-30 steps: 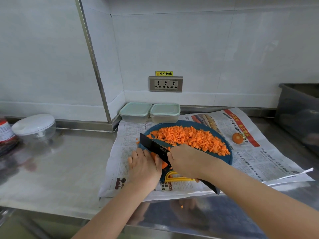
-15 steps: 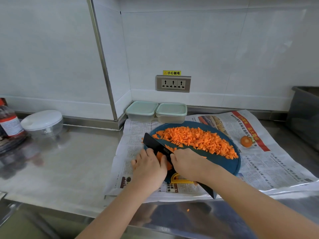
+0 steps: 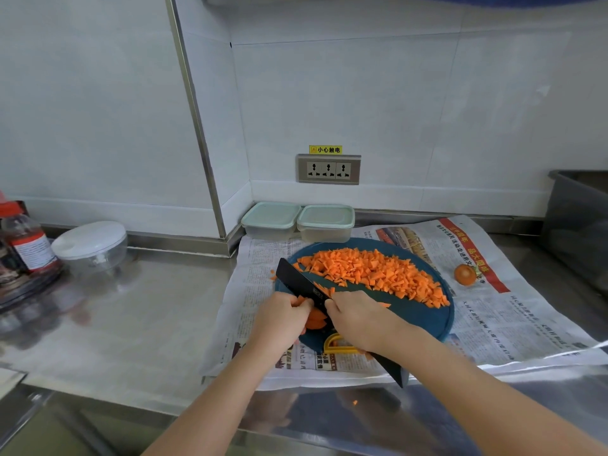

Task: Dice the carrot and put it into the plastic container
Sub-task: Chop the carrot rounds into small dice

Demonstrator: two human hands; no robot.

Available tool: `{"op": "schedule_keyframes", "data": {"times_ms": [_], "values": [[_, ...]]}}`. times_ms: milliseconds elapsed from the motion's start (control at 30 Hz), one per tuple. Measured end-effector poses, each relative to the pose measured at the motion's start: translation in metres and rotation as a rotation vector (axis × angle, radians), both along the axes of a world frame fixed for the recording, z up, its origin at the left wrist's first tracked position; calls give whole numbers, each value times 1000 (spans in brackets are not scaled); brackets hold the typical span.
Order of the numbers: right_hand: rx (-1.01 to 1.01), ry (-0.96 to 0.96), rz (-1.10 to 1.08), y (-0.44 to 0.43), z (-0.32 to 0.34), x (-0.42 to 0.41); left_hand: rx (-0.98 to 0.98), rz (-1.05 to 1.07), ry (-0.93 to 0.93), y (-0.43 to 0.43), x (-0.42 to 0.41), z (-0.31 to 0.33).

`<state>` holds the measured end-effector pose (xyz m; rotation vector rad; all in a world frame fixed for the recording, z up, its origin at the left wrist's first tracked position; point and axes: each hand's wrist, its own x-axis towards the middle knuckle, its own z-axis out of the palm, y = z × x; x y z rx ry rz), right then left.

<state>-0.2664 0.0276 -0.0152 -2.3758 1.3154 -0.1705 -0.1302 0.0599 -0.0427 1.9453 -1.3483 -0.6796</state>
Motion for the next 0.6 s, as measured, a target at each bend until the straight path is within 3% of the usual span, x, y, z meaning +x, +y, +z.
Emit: {"op": "schedule_keyframes", "data": {"times_ms": [100, 400, 600], "values": [[1, -47, -13, 6, 2, -10, 108, -10, 93, -2, 0, 6], [-24, -94, 9, 22, 21, -25, 206, 13, 111, 1, -5, 17], [15, -162, 0, 24, 19, -26, 299, -94, 209, 1, 6, 23]]}}
